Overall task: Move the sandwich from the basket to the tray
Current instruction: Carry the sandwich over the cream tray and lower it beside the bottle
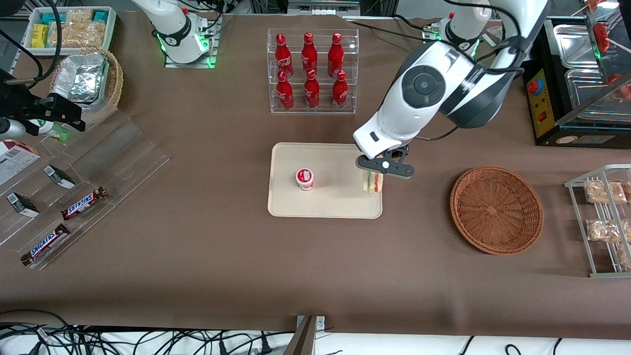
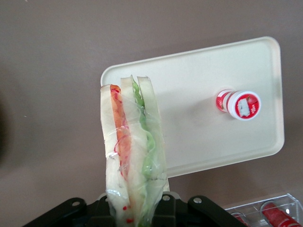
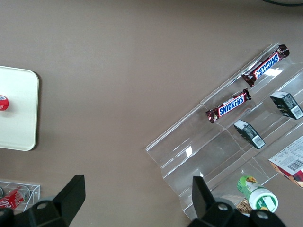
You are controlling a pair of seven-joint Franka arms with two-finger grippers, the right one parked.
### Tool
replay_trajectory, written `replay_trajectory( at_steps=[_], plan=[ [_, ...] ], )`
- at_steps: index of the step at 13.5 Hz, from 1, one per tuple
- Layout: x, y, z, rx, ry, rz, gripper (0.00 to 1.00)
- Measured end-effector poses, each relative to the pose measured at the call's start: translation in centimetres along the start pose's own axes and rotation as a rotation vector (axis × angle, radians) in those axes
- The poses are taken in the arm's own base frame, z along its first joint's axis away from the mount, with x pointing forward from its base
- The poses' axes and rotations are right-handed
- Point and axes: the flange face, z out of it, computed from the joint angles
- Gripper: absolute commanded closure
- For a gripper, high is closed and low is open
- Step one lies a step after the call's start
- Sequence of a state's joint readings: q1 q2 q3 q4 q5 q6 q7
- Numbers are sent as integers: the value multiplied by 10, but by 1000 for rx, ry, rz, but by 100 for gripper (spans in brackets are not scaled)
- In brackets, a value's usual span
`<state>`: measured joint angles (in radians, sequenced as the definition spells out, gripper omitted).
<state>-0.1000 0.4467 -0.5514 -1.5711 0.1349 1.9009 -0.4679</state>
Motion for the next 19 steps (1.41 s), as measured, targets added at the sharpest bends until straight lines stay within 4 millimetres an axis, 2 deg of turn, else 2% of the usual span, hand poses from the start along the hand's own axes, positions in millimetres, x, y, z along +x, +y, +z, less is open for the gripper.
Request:
replay_trajectory(
  at_steps=[5,8,13,16,17,19],
  plan=[
    [3,29,80,51,-7,-20,83],
    [-1,33,121,60,10,-28,83],
    [-16,41,173,126,38,-54,83],
    [-19,46,202,149,50,-59,83],
    [-19,48,203,147,52,-56,74],
    [-19,49,202,147,55,-54,0]
  ],
)
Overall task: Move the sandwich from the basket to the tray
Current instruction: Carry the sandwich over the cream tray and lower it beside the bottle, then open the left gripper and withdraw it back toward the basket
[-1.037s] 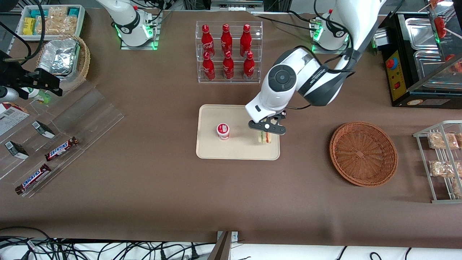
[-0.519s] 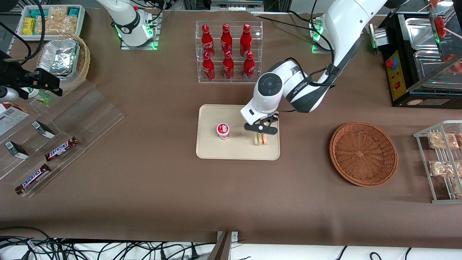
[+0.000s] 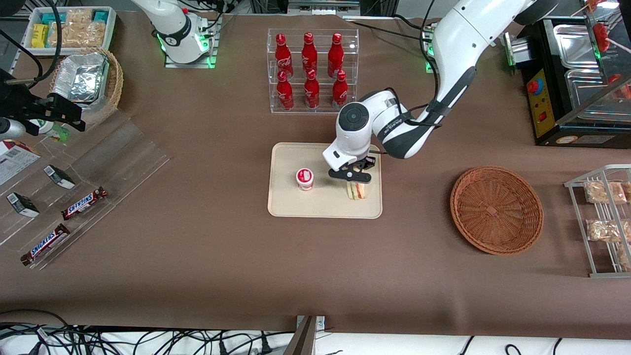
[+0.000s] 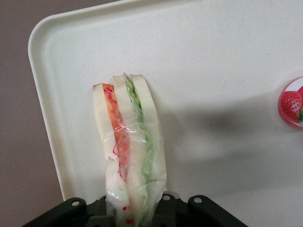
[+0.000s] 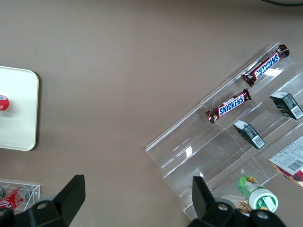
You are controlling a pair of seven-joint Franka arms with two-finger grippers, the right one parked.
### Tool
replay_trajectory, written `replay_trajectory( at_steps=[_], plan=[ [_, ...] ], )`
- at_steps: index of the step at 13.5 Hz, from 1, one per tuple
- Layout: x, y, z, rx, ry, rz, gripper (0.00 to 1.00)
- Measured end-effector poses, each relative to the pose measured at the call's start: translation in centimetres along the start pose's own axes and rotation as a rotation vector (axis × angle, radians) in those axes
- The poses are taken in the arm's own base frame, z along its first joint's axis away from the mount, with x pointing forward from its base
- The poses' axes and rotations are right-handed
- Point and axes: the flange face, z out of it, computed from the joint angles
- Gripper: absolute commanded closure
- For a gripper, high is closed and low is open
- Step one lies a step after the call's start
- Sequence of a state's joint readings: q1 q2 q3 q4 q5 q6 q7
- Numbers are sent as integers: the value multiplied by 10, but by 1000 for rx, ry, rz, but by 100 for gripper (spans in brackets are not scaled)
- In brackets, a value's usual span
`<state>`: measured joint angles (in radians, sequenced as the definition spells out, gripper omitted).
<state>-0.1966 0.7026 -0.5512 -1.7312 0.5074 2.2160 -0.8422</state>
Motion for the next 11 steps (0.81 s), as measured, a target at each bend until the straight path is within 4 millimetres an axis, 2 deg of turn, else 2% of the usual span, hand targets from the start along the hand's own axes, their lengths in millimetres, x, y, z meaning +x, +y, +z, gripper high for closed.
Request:
replay_trajectory(
  at_steps=[4,6,8,11],
  plan=[
    [1,0,-1,-1,2,-1,0],
    [8,-4,-9,-7,18,-13,0],
    [23,-16,-35,-12,58,-47,0],
    [52,-54,-103,-3,84,-158,0]
  ],
)
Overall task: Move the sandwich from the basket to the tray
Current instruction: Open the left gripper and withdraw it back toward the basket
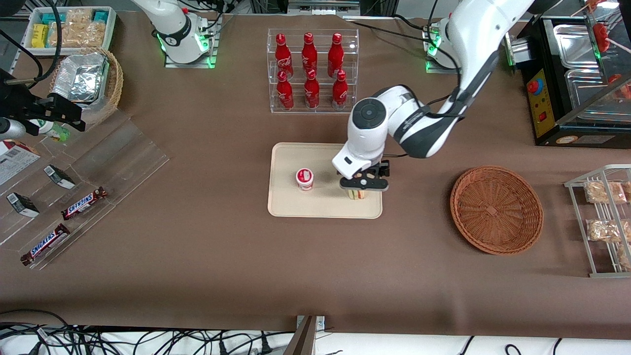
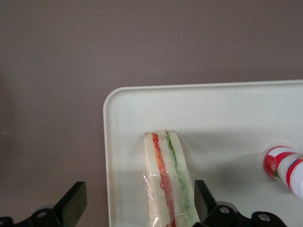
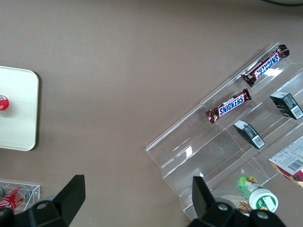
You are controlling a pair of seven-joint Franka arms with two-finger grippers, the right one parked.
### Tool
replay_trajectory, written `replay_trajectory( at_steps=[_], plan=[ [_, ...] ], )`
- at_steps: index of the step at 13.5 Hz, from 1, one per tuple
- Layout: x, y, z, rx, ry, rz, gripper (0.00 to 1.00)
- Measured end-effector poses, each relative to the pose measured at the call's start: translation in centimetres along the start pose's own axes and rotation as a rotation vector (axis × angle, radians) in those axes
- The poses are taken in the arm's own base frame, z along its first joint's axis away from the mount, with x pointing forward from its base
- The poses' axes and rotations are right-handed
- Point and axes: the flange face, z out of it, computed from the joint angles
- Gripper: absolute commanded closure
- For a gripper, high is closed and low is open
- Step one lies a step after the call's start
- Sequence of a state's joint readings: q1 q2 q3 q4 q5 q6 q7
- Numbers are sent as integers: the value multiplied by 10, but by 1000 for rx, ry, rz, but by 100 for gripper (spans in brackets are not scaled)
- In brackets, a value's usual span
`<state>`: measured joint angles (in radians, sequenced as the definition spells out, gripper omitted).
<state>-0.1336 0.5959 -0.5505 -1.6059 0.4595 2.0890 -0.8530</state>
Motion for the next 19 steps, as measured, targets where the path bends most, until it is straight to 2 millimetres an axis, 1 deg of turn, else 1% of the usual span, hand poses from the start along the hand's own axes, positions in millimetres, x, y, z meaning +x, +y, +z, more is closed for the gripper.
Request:
replay_trajectory(
  at_steps=[2,3,5,7,9,11,13,15,17,19],
  plan=[
    [27,-32,-47,17,-5,-87,0],
    [41,-52,-68,17,-11,-134,0],
    [62,-91,-100,-3,-24,-205,0],
    [75,-128,-125,-31,-49,-239,0],
    [79,-159,-141,-48,-90,-220,0],
    [82,-187,-153,-64,-107,-196,0],
    [83,-209,-159,-69,-122,-170,0],
    [84,-228,-170,-90,-119,-142,0],
    [79,-251,-191,-110,-118,-109,0],
    [65,-275,-217,-110,-118,-49,0]
  ],
)
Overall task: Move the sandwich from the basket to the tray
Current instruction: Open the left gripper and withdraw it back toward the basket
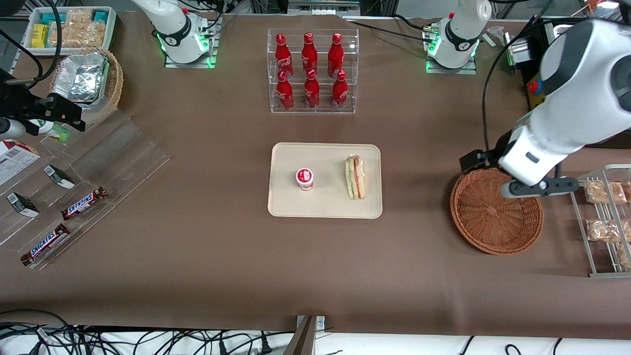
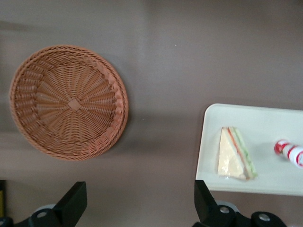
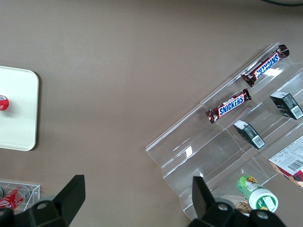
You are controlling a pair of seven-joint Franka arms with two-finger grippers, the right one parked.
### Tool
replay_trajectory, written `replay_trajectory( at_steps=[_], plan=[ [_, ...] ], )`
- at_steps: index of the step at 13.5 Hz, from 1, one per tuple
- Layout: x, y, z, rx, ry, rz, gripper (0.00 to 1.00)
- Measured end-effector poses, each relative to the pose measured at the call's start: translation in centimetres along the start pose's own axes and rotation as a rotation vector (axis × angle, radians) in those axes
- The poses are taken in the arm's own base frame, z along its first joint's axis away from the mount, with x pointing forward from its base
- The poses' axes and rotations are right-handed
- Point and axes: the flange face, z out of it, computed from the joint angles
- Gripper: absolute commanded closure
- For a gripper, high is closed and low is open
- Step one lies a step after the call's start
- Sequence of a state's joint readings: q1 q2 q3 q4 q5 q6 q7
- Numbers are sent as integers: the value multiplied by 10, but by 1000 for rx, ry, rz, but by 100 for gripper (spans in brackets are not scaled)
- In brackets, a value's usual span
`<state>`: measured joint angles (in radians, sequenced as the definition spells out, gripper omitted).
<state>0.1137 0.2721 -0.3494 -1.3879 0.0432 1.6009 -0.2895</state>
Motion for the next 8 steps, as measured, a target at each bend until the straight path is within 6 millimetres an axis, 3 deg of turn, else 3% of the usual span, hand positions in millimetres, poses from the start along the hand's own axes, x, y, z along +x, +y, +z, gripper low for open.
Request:
replay_trajectory(
  at_steps=[4,8],
  plan=[
    [-39,-53,-42,33,-41,111,0],
    [-57,-63,-59,45,-44,139,0]
  ],
)
